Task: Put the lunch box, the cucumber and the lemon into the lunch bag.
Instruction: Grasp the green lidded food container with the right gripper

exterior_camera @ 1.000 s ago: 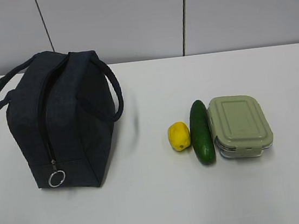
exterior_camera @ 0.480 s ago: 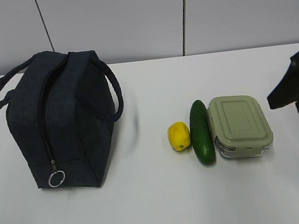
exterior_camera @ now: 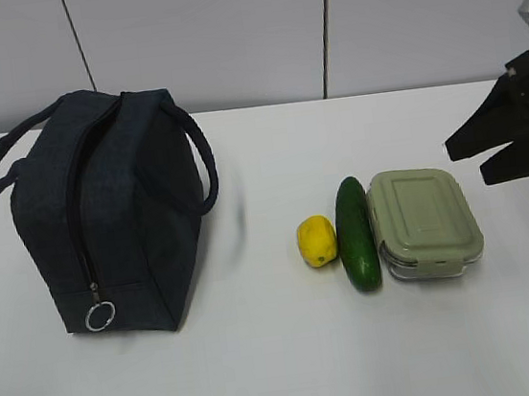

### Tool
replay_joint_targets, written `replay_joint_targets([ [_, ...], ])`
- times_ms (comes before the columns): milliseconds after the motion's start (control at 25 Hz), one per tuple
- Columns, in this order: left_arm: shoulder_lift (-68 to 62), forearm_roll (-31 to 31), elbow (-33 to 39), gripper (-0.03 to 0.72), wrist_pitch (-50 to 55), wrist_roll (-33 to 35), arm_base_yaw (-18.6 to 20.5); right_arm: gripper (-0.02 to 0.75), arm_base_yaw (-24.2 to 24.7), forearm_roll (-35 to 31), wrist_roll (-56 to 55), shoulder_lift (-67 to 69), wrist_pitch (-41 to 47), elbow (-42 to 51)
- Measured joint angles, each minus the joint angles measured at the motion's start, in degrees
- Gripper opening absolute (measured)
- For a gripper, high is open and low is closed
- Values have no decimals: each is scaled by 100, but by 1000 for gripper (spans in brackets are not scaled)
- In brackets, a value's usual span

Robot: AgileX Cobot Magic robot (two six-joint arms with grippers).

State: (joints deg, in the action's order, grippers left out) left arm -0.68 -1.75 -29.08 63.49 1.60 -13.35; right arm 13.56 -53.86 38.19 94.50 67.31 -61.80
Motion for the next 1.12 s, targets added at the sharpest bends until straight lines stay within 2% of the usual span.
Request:
replay_joint_targets([
  [200,0,0,0,239,0,0,0,495,297,-67,293,251,51,-214],
  [560,0,0,0,239,0,0,0,494,310,-71,440,807,81,-732],
  [800,0,0,0,239,0,0,0,494,310,-35,1005,1132,81,-782],
  [960,0,0,0,239,0,0,0,494,310,66,1072,1153,81,-782],
  [1120,0,0,0,238,0,0,0,494,310,442,990,1153,81,-782],
])
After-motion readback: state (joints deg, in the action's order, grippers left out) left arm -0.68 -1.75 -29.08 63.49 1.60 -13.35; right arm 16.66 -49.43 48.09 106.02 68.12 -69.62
